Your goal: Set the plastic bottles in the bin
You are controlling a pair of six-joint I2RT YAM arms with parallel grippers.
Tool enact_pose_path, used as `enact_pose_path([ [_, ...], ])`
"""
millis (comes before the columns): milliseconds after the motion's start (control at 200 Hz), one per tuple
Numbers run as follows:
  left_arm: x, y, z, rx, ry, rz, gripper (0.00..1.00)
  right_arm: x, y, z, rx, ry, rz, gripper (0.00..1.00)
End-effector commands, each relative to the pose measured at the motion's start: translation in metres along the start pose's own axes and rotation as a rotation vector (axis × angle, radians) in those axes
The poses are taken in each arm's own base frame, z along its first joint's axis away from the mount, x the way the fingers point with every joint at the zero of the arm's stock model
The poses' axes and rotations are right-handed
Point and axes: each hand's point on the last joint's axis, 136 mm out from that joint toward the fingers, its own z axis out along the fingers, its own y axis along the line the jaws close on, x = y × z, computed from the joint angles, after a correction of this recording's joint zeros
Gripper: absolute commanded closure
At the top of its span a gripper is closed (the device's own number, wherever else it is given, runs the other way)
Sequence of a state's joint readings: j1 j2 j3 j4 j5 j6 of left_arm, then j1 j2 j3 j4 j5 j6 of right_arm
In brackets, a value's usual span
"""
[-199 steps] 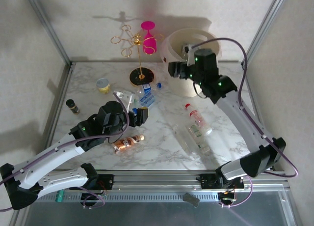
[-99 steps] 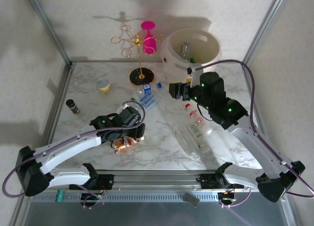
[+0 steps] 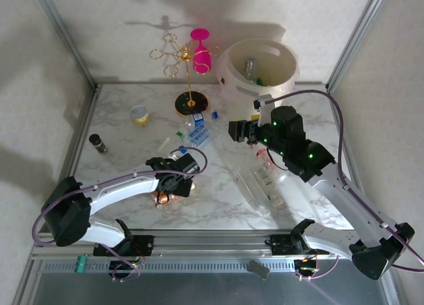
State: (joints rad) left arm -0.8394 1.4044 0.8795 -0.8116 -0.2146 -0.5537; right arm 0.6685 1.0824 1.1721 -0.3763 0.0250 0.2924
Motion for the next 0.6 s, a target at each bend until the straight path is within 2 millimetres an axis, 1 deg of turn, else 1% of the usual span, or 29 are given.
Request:
enact_pose_path([
  [0, 0.01, -0.002, 0.012, -0.001, 0.047, 0.013, 0.04, -0.008, 0.008, -0.006, -0.034, -0.044, 0.001, 0.16],
  [140, 0.013, -0.006, 0.02, 0.0, 0.074, 0.027, 0.04, -0.004, 0.005, -0.006, -0.025, -0.046, -0.007, 0.15],
  [275, 0.021, -0.011, 0.028, 0.013, 0.111, 0.038, 0.05, 0.0, 0.002, -0.003, -0.012, -0.037, -0.014, 0.15],
  [471, 0.024, -0.013, 0.034, 0.006, 0.128, 0.042, 0.1, -0.001, 0.003, -0.005, -0.02, -0.042, -0.016, 0.16],
  [596, 0.028, -0.016, 0.037, 0.018, 0.142, 0.042, 0.15, -0.002, 0.003, -0.008, -0.022, -0.054, -0.013, 0.16],
])
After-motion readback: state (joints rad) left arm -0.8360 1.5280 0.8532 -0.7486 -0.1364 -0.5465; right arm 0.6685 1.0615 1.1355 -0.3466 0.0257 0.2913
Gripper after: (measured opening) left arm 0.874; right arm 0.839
